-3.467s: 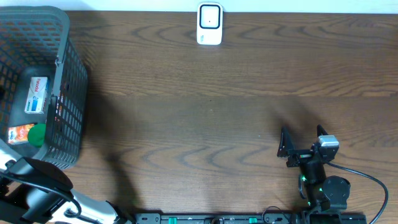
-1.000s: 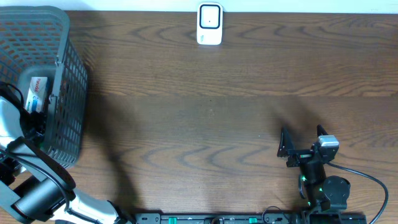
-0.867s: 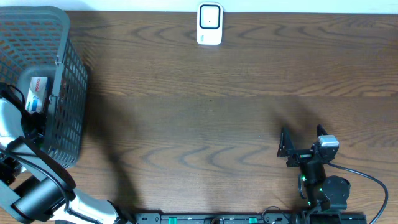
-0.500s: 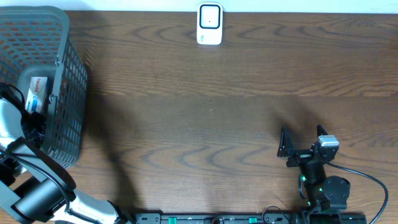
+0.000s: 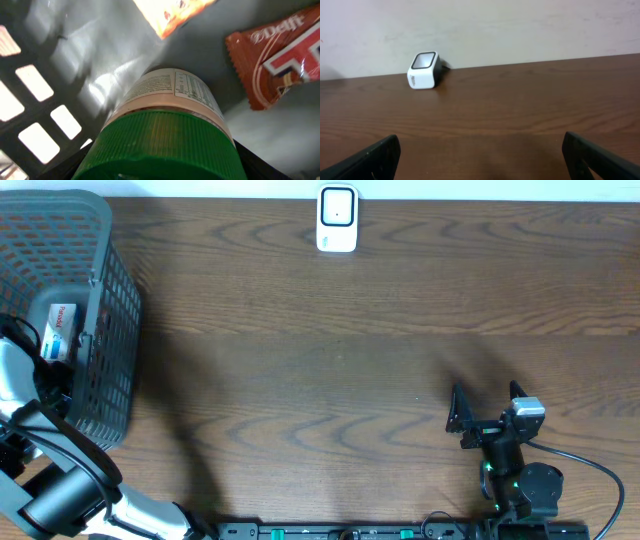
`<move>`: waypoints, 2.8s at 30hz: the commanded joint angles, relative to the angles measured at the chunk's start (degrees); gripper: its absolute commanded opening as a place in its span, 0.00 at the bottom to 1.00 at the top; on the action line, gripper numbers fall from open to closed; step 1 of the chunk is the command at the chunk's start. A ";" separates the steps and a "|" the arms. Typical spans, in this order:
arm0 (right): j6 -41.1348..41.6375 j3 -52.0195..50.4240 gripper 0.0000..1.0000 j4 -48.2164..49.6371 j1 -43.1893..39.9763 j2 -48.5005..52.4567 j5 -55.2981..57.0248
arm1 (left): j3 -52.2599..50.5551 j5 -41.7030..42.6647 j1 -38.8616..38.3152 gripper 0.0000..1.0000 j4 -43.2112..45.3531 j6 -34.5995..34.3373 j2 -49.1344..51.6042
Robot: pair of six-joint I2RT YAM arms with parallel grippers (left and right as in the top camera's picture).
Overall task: Scan the item barcode
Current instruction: 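Lower the left gripper onto the green-capped jar and grasp it, then lift the jar out of the basket with the left gripper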
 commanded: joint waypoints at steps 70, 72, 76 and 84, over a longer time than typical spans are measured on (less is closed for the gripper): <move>-0.83 -0.04 0.99 -0.24 0.28 -0.11 -0.28 | 16.37 35.80 -5.35 0.57 6.82 -6.16 -29.68; -0.83 -0.04 0.99 -0.24 0.28 -0.11 -0.28 | 16.37 35.78 -7.63 0.57 6.97 -6.14 -29.68; -0.83 -0.04 0.99 -0.24 0.28 -0.11 -0.28 | 16.37 35.76 -13.55 0.57 8.31 -6.16 -29.64; -0.83 -0.04 0.99 -0.24 0.28 -0.11 -0.28 | 16.35 29.75 -27.06 0.57 9.20 -6.03 -28.22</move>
